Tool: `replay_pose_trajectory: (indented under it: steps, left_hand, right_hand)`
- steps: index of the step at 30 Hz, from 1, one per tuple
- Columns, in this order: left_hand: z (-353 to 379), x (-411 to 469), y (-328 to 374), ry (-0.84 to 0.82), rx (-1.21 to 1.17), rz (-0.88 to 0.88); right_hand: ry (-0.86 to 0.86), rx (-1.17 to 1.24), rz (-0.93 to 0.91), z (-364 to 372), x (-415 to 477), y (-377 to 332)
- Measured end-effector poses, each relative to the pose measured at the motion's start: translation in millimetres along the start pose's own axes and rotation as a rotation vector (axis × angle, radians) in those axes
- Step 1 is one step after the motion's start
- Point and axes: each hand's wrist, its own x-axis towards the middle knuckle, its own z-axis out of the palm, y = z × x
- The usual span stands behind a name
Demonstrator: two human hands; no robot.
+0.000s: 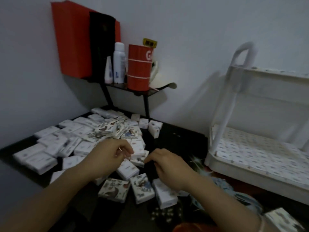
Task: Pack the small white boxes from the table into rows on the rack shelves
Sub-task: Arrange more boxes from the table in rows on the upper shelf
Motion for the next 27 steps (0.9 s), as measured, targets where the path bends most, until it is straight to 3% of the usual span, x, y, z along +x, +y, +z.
replay_pose_trajectory:
  steps: [7, 12, 15, 18, 20, 23, 27]
  left_hand:
    - [11, -10, -36, 0.058, 0.293, 0.015]
    - [28, -2, -22, 0.049, 0.562, -0.167]
    - [35, 3, -16, 0.006, 0.610, -0.186]
    - [39, 8, -12, -0.012, 0.659, -0.180]
    - [40, 9, -11, -0.020, 0.667, -0.189]
    - [43, 9, -13, -0.011, 0.609, -0.185]
    - [47, 7, -8, 0.042, 0.303, -0.142]
  right_hand:
    - [0.188, -0.079, 0.122, 38, 59, -1]
    - [0.024, -0.107, 0.252, 50, 86, 2]
    - [0.024, 0.036, 0.271, 48, 89, 11]
    - [-0.022, 0.424, 0.352, 38, 91, 20]
    - [-0.058, 0.529, 0.378, 32, 92, 23]
    - [-0.074, 0.491, 0.385, 26, 90, 23]
    - [0.034, 0.463, 0.410, 17, 76, 30]
